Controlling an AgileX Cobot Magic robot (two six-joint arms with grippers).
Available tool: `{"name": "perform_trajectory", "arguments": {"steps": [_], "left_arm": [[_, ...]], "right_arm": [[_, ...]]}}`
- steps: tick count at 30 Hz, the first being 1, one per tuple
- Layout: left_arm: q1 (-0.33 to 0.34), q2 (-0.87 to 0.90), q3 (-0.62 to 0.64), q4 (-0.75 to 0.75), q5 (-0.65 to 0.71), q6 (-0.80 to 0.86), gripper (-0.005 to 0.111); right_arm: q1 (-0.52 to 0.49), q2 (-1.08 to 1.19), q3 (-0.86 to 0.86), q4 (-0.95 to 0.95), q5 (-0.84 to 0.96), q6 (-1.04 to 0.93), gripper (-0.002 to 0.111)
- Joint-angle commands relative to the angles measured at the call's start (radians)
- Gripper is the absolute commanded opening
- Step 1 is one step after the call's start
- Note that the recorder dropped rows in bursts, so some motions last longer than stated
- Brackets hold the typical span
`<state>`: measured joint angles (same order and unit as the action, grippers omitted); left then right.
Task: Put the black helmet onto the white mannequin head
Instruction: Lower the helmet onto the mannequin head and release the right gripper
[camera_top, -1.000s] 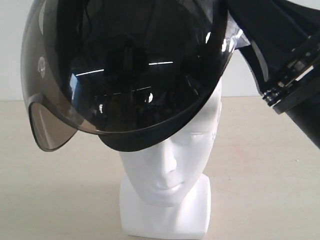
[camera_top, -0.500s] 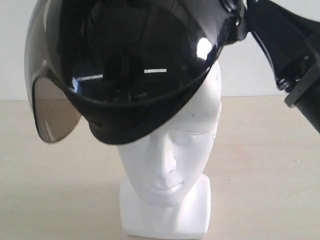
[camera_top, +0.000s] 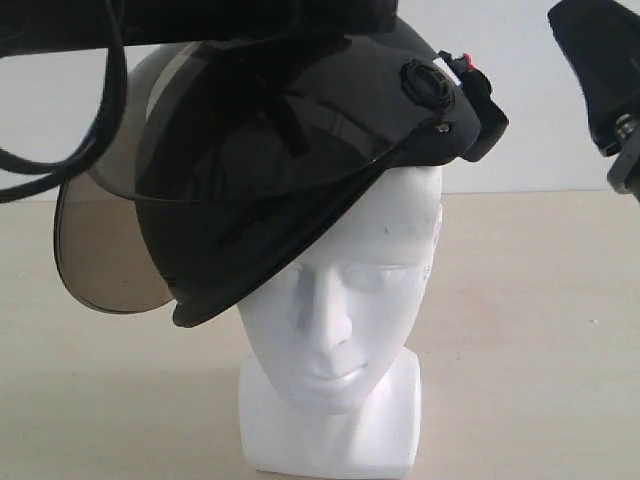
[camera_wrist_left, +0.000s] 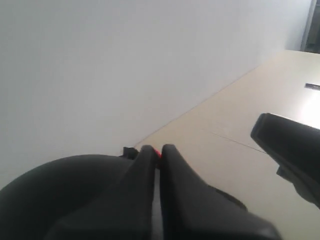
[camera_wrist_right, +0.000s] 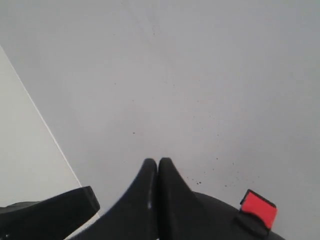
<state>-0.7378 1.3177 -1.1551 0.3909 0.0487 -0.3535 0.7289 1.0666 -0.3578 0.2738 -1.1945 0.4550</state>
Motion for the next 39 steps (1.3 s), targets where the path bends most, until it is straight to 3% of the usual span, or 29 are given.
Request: {"name": "perform_trajectory", "arguments": {"steps": [1,4,8,10,11,13,14,16,20,25,32,35,38,39], "left_arm": [[-0.031,0.038,0.017,-0.010,0.015,-0.012,0.004],[-0.031,0.016,0.017,-0.010,-0.049,-0.007,0.004],[-0.016,-0.121,-0.031,-0.010,-0.038,0.060,0.004],[0.006,-0.210,-0.066,0.012,0.131,0.118,0.004],[0.020,-0.242,-0.093,0.068,0.306,0.141,0.004],[0.034,-0.292,-0.129,0.162,0.633,0.094,0.004],[0.036,-0.309,-0.137,0.196,0.745,0.036,0.004],[0.036,-0.339,-0.135,0.231,0.869,-0.045,0.004],[0.036,-0.400,-0.119,0.234,0.961,-0.050,0.004],[0.036,-0.471,-0.106,0.239,0.968,-0.050,0.004],[0.036,-0.526,-0.104,0.232,1.034,-0.055,0.004],[0.036,-0.542,-0.091,0.232,1.060,-0.061,0.004],[0.036,-0.550,-0.071,0.236,1.060,-0.062,0.004],[0.036,-0.552,-0.061,0.244,1.060,-0.062,0.004]], "right_arm": [[-0.003,-0.066,-0.003,0.002,0.067,-0.081,0.000],[-0.003,-0.150,-0.003,0.111,0.273,-0.207,0.000],[-0.003,-0.330,-0.026,0.498,0.586,-0.660,0.000],[-0.003,-0.374,-0.105,0.770,0.814,-1.047,0.000],[-0.003,-0.375,-0.164,0.992,0.883,-1.334,0.000],[-0.003,-0.369,-0.248,1.292,0.885,-1.699,0.000],[-0.003,-0.369,-0.281,1.413,0.877,-1.851,0.000],[-0.001,-0.366,-0.319,1.471,0.866,-2.020,0.000],[0.001,-0.366,-0.355,1.471,0.867,-2.027,0.000],[0.001,-0.366,-0.370,1.471,0.847,-2.212,0.000],[0.001,-0.368,-0.467,1.413,0.537,-1.790,0.000],[0.001,-0.370,-0.528,1.196,0.454,-1.387,0.000],[0.001,-0.365,-0.614,0.687,0.668,-1.125,0.000],[0.001,-0.355,-0.686,0.393,0.856,-1.047,0.000]]}}
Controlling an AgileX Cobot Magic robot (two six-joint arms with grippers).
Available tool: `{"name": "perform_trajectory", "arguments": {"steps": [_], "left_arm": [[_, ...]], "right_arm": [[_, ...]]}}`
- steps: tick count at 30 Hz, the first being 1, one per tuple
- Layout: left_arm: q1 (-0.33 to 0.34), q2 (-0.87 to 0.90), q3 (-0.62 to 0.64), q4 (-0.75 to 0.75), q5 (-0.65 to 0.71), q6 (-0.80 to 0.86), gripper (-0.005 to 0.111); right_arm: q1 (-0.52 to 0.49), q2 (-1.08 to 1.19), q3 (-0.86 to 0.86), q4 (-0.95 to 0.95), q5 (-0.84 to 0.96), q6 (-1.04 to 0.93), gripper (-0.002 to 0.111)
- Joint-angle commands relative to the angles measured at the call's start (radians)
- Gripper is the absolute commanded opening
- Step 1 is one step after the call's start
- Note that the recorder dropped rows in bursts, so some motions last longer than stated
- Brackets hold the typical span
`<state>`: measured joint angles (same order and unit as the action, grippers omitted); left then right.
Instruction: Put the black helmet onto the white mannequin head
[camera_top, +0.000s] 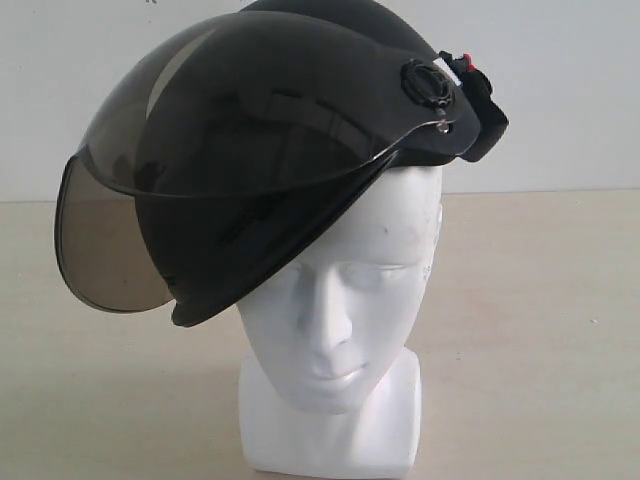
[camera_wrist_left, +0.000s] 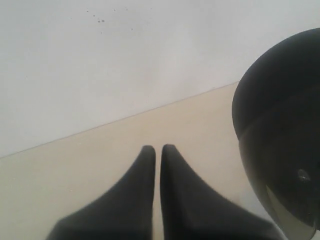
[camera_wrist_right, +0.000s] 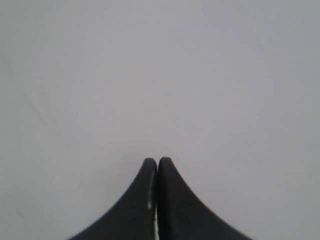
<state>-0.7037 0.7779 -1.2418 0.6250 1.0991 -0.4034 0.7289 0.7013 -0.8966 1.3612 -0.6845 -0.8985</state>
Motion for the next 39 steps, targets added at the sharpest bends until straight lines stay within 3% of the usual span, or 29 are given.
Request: {"name": "perform_trajectory", "arguments": {"steps": [1,3,6,9,12,19,24,28,30,31,32,33,34,35,39], "left_arm": [[0.002,-0.013,0.032,0.020,0.009,-0.016,0.004],[0.002,-0.013,0.045,0.034,0.009,-0.034,0.004],[0.002,-0.014,0.053,0.057,0.023,-0.053,0.004],[0.002,-0.014,0.053,0.069,0.028,-0.053,0.004],[0.002,-0.014,0.053,0.079,0.030,-0.053,0.004],[0.002,-0.024,0.056,0.114,0.075,-0.058,0.004],[0.002,-0.151,0.136,0.274,0.118,-0.231,0.004],[0.002,-0.201,0.184,0.199,0.038,-0.263,0.004],[0.002,-0.184,0.184,0.124,0.003,-0.229,0.004],[0.002,-0.162,0.184,0.122,-0.009,-0.216,0.004],[0.002,-0.153,0.184,0.128,-0.009,-0.216,0.004],[0.002,-0.136,0.184,0.144,-0.009,-0.216,0.004],[0.002,-0.129,0.184,0.145,-0.009,-0.207,0.004],[0.002,-0.117,0.184,0.145,-0.011,-0.201,0.004],[0.002,-0.112,0.184,0.145,-0.012,-0.185,0.004]], "right_arm": [[0.001,0.023,-0.214,-0.890,0.507,0.384,0.000],[0.001,0.073,-0.406,-1.188,0.988,0.625,0.000],[-0.001,0.159,-0.581,-1.330,1.467,0.730,0.000],[-0.001,0.192,-0.583,-1.636,1.634,1.136,0.000],[-0.001,0.208,-0.538,-1.819,1.774,1.320,0.000],[-0.001,0.206,-0.327,-1.795,1.725,1.322,0.000],[-0.001,0.206,-0.211,-1.953,1.565,1.605,0.000],[-0.001,0.217,-0.212,-1.815,1.406,1.613,0.000],[-0.001,0.235,-0.212,-1.766,1.413,1.616,0.011],[-0.001,0.257,-0.212,-1.748,1.413,1.630,0.026],[-0.001,0.270,-0.212,-1.741,1.409,1.632,0.034],[-0.001,0.296,-0.212,-1.734,1.404,1.654,0.052],[-0.001,0.306,-0.212,-1.734,1.404,1.679,0.057],[-0.001,0.325,-0.212,-1.734,1.406,1.722,0.059],[-0.001,0.357,-0.212,-1.730,1.406,1.750,0.051]]}}
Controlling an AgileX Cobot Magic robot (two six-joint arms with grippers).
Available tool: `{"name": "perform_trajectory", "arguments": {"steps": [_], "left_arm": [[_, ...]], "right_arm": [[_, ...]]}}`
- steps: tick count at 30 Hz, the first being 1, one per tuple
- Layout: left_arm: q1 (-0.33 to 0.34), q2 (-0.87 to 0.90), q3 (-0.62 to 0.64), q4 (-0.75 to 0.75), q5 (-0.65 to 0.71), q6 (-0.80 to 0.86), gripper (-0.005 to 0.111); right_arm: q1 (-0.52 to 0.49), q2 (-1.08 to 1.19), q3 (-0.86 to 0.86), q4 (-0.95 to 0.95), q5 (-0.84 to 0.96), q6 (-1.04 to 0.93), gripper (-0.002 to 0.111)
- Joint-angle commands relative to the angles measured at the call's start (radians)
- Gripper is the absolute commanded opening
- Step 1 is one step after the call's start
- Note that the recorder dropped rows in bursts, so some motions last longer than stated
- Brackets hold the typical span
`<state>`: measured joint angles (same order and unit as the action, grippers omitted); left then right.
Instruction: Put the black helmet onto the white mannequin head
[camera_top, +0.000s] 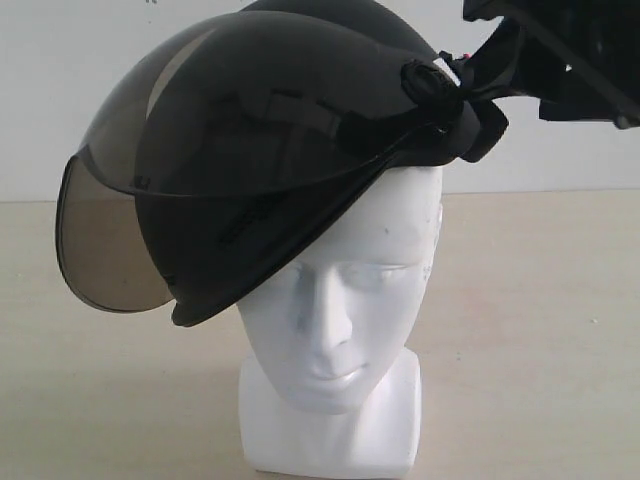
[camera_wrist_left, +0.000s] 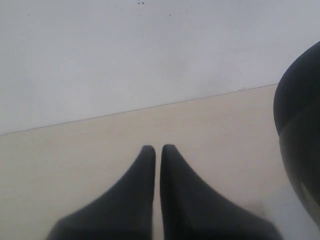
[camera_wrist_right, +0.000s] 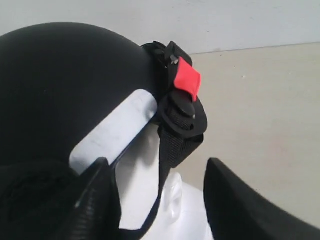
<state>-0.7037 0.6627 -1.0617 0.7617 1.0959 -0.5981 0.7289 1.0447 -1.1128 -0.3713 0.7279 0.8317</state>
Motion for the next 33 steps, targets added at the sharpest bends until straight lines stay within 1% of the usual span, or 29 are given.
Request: {"name": "perform_trajectory", "arguments": {"steps": [1,9,18,20,22,25,26,29,33], "left_arm": [[0.002,0.003,0.004,0.008,-0.008,0.010,0.004],[0.002,0.003,0.004,0.008,-0.007,0.013,0.004],[0.002,0.003,0.004,0.008,-0.007,0.013,0.004],[0.002,0.003,0.004,0.008,-0.007,0.013,0.004],[0.002,0.003,0.004,0.008,-0.005,0.015,0.004],[0.002,0.003,0.004,0.006,-0.005,0.015,0.004],[0.002,0.003,0.004,0.006,-0.005,0.015,0.004],[0.002,0.003,0.004,0.006,-0.005,0.015,0.004],[0.002,0.003,0.004,0.006,-0.005,0.015,0.004]], "right_arm": [[-0.001,0.020,0.004,-0.003,-0.004,0.034,0.051],[-0.001,0.024,0.004,-0.026,0.062,0.077,0.051],[-0.001,0.024,0.004,-0.031,0.064,0.085,0.051],[-0.001,0.024,0.004,-0.031,0.066,0.085,0.046],[-0.001,0.024,0.004,-0.033,0.066,0.090,0.032],[-0.001,0.024,0.004,-0.037,0.068,0.090,0.002],[-0.001,0.024,0.004,-0.040,0.073,0.090,0.000],[-0.001,0.024,0.004,-0.049,0.113,0.068,0.000],[-0.001,0.024,0.004,-0.074,0.229,0.070,0.000]]}}
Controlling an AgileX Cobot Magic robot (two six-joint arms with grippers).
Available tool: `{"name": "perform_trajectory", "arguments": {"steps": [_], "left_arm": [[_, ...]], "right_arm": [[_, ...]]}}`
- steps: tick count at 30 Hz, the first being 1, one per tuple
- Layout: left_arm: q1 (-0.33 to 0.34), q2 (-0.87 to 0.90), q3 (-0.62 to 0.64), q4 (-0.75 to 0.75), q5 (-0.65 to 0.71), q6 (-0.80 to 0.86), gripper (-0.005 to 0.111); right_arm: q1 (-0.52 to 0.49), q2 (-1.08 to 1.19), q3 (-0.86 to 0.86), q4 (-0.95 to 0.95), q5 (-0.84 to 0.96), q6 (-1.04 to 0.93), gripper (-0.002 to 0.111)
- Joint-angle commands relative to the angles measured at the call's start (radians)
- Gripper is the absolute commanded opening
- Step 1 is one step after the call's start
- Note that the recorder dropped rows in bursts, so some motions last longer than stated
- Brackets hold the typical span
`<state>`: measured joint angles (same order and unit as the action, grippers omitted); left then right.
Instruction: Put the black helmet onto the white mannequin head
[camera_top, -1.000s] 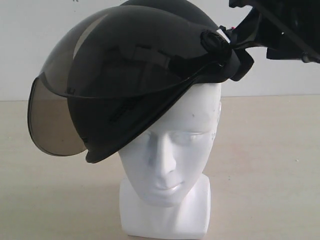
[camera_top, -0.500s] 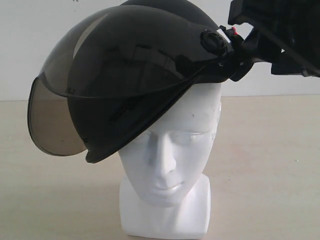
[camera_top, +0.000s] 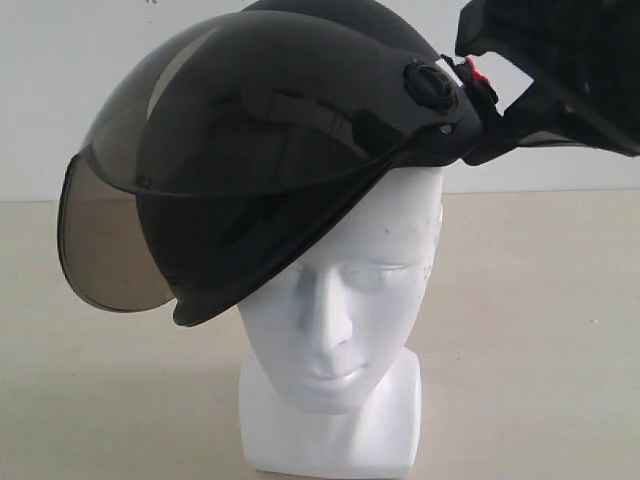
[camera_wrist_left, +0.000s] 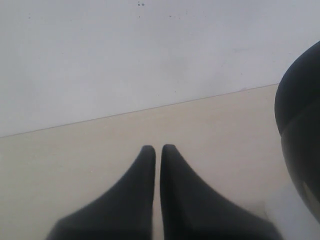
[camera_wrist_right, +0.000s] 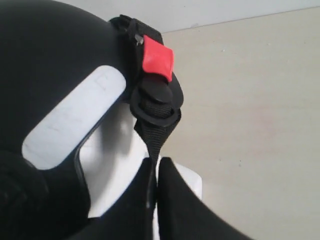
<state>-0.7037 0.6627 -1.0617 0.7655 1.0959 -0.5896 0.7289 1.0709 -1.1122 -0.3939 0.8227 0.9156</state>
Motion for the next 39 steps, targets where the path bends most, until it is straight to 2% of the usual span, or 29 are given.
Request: {"name": "perform_trajectory", "arguments": {"steps": [1,11,16,22,28,31,34,36,39], "left_arm": [[0.002,0.003,0.004,0.002,-0.005,0.007,0.004],[0.002,0.003,0.004,-0.047,-0.034,0.004,0.004],[0.002,0.003,0.004,-0.070,-0.094,0.004,0.004],[0.002,0.003,0.004,-0.070,-0.088,0.008,0.004],[0.002,0.003,0.004,-0.070,-0.101,0.008,0.004],[0.002,0.003,0.004,-0.070,-0.121,0.008,0.004],[0.002,0.003,0.004,-0.070,-0.144,0.008,0.004],[0.002,0.003,0.004,-0.070,-0.155,0.008,0.004],[0.002,0.003,0.004,-0.070,-0.155,0.008,0.004]], "right_arm": [[-0.001,-0.002,0.004,-0.056,0.149,-0.014,0.000],[-0.001,-0.002,0.046,-0.066,0.213,-0.014,0.000],[-0.001,-0.010,0.077,-0.089,0.175,0.026,0.000],[-0.001,-0.108,0.041,-0.161,0.102,0.064,0.000],[-0.001,-0.151,0.041,-0.152,0.044,0.070,0.001],[-0.001,-0.149,0.041,-0.126,0.016,0.070,0.015],[-0.001,-0.141,0.041,-0.108,0.012,0.070,0.044],[-0.001,-0.129,0.041,-0.102,0.017,0.080,0.056],[-0.001,-0.098,0.041,-0.090,0.017,0.099,0.054]]}}
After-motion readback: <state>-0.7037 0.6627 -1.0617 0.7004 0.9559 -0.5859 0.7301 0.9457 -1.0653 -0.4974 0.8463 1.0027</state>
